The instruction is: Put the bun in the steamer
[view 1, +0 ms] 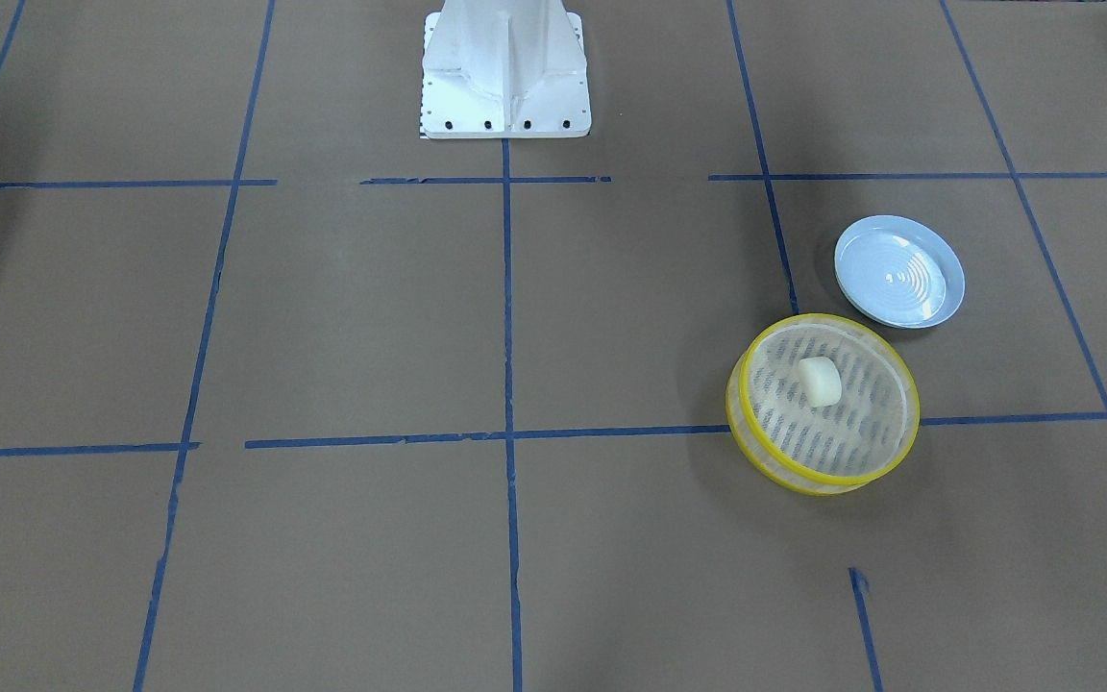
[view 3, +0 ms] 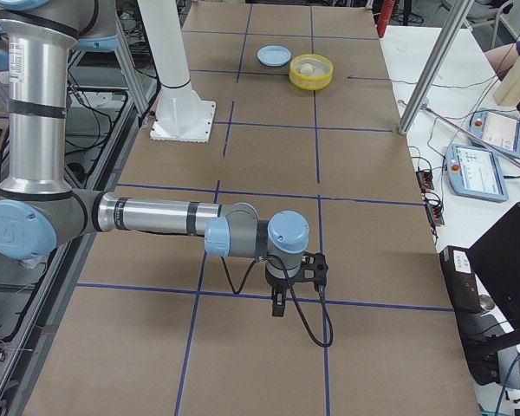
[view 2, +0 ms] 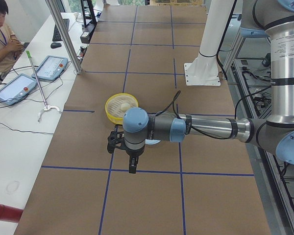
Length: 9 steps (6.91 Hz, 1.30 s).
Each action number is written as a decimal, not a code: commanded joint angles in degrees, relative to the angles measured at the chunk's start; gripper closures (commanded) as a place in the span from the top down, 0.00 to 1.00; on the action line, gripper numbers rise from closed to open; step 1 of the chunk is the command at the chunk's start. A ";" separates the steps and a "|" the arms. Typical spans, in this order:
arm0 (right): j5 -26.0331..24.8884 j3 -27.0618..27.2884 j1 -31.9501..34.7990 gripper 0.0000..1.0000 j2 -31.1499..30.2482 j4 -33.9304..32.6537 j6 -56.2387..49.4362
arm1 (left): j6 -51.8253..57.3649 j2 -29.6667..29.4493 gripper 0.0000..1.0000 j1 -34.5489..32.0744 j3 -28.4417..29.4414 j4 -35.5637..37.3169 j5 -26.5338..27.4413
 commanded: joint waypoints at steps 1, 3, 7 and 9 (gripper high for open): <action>0.00 0.00 0.00 1.00 0.00 0.00 0.00 | 0.10 0.13 1.00 -3.38 0.43 0.35 -2.81; 0.00 0.00 0.00 1.00 0.00 0.00 0.00 | 0.10 0.22 1.00 -3.76 0.95 0.44 -4.68; 0.00 0.00 0.00 1.00 0.09 0.00 0.00 | 0.10 -0.83 1.00 -3.41 3.15 0.17 -4.33; 0.00 0.00 0.00 1.00 0.00 0.00 0.00 | 0.10 -1.01 1.00 -3.23 3.50 0.35 -4.25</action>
